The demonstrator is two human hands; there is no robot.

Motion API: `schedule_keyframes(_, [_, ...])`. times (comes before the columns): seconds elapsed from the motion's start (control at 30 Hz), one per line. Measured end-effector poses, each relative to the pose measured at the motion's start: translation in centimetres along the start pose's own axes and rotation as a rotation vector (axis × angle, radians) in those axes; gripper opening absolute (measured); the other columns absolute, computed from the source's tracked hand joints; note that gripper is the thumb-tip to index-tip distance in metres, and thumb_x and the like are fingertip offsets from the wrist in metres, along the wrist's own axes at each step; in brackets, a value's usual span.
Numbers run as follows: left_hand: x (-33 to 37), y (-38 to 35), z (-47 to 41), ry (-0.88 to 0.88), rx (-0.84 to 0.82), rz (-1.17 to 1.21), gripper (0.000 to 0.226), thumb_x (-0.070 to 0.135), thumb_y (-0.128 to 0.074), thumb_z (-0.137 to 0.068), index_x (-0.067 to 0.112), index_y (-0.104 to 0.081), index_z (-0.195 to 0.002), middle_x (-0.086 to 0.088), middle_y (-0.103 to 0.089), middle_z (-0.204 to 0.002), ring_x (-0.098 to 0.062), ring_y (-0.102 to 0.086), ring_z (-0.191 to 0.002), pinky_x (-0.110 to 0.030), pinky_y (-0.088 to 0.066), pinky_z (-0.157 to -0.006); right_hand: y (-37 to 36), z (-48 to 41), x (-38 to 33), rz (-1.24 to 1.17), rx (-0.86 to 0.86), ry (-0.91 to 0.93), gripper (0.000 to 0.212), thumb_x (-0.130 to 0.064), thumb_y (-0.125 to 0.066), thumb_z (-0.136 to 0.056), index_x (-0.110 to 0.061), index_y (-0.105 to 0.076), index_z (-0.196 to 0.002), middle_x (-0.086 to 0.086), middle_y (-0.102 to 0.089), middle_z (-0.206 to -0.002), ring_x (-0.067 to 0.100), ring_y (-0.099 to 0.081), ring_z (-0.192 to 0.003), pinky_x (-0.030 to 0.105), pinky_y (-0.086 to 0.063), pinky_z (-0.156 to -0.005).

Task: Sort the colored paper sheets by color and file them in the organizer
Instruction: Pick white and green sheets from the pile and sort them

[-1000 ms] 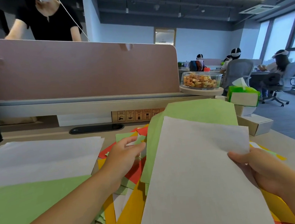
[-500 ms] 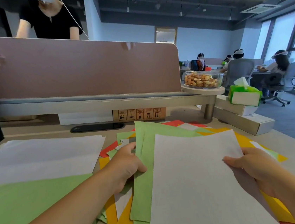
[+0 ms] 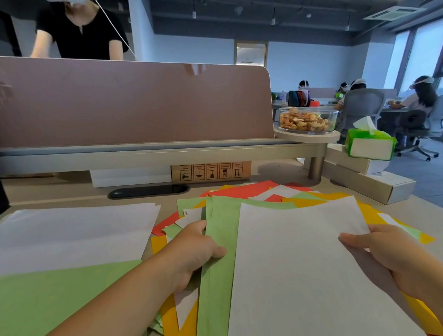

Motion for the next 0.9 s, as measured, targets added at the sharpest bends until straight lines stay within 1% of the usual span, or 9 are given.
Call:
schedule_keyframes(0.1, [-0.1,-0.2,0.0,0.026,-0.029,-0.007,0.039,-0.008,-0.06,-0.081,0.025,-0.06,-0.102,-0.011,-0.071,-0.103,-0.031,-0.067,-0.094,-0.043,-0.058,-0.079,-0.1,-0.1,0.1,0.011,0.017,0.001,0.01,-0.007,-0.064,-0.086,-0.001,-0.068,-0.093,0.016,-0.073,-0.076,0.033,-0.069,-0.071,0.035,-0.052,-0.065])
schedule_keyframes(0.23, [-0.2,0.0,-0.1,-0.02,0.039,0.006,0.025,0.005,-0.059,-0.088,0.023,-0.058,-0.106,-0.009,-0.07,-0.102,-0.029,-0.068,-0.091,-0.038,-0.059,-0.072,-0.5,0.2,-0.1,0.034,-0.022,0.004,0.007,-0.004,-0.059,-0.089,-0.003,-0.066,-0.089,0.01,-0.071,-0.063,0.026,-0.066,-0.056,0.027,-0.045,-0.051])
schedule_keyframes(0.33, [-0.3,0.1,-0.2,0.002,0.061,-0.005,0.025,0.001,-0.051,-0.089,0.022,-0.056,-0.101,-0.012,-0.069,-0.103,-0.03,-0.068,-0.09,-0.036,-0.059,-0.067,-0.8,0.6,-0.5,0.022,-0.049,0.008,0.005,-0.004,-0.06,-0.088,-0.005,-0.065,-0.087,0.01,-0.07,-0.066,0.023,-0.065,-0.056,0.025,-0.043,-0.049])
schedule_keyframes(0.43, [-0.4,0.3,-0.2,0.042,0.065,-0.011,0.032,-0.005,-0.046,-0.084,0.012,-0.056,-0.11,-0.023,-0.065,-0.111,-0.037,-0.068,-0.092,-0.045,-0.059,-0.072,-0.8,1.0,-0.6,-0.008,-0.066,-0.003,0.012,0.001,-0.059,-0.088,-0.007,-0.059,-0.078,0.009,-0.065,-0.063,0.022,-0.062,-0.054,0.027,-0.042,-0.047])
schedule_keyframes(0.5, [-0.1,0.5,0.2,0.062,0.07,-0.025,0.033,-0.007,-0.045,-0.084,0.008,-0.055,-0.111,-0.025,-0.063,-0.109,-0.036,-0.068,-0.083,-0.041,-0.06,-0.064,-1.2,1.3,-0.6,0.006,-0.087,-0.029,0.003,0.001,-0.06,-0.087,-0.001,-0.062,-0.086,0.01,-0.069,-0.061,0.02,-0.065,-0.05,0.024,-0.044,-0.044])
schedule_keyframes(0.6, [1.7,0.8,1.3,0.006,0.067,-0.036,0.029,-0.01,-0.043,-0.088,0.015,-0.055,-0.098,-0.015,-0.061,-0.087,-0.024,-0.061,-0.061,-0.021,-0.05,-0.039,-1.5,1.8,-0.9,-0.016,-0.099,-0.078,0.016,0.0,-0.062,-0.085,0.004,-0.063,-0.1,0.016,-0.073,-0.082,0.029,-0.07,-0.071,0.032,-0.053,-0.061])
schedule_keyframes(0.67, [3.1,1.3,2.3,-0.054,0.066,-0.043,0.033,-0.008,-0.044,-0.091,0.023,-0.052,-0.096,-0.009,-0.061,-0.083,-0.019,-0.062,-0.055,-0.017,-0.043,-0.033,-2.0,2.5,-1.3,-0.069,-0.142,-0.154,0.024,-0.003,-0.061,-0.085,0.005,-0.061,-0.108,0.02,-0.073,-0.089,0.035,-0.071,-0.076,0.038,-0.055,-0.072])
schedule_keyframes(0.83, [5.6,5.9,5.4,-0.153,0.099,-0.062,0.034,-0.006,-0.049,-0.087,0.008,-0.059,-0.117,-0.013,-0.069,-0.1,-0.028,-0.069,-0.074,-0.032,-0.058,-0.065,-4.0,5.3,-4.2,-0.201,-0.296,-0.224,0.026,-0.013,-0.056,-0.088,0.002,-0.06,-0.109,0.021,-0.073,-0.084,0.034,-0.07,-0.056,0.038,-0.056,-0.044])
schedule_keyframes(0.9, [5.6,8.3,7.4,-0.157,0.125,-0.033,0.037,-0.007,-0.05,-0.084,-0.003,-0.056,-0.12,-0.016,-0.064,-0.092,-0.026,-0.062,-0.063,-0.029,-0.054,-0.056,-5.6,6.6,-5.4,-0.199,-0.33,-0.202,0.027,-0.014,-0.056,-0.089,0.001,-0.061,-0.111,0.021,-0.073,-0.085,0.033,-0.07,-0.057,0.039,-0.055,-0.042])
Point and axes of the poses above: each hand's wrist, its own z-axis away from the middle knuckle, its own y-axis out of the back of the hand, x = y × z, the point moved 5 cm from there along -z, towards the middle knuckle
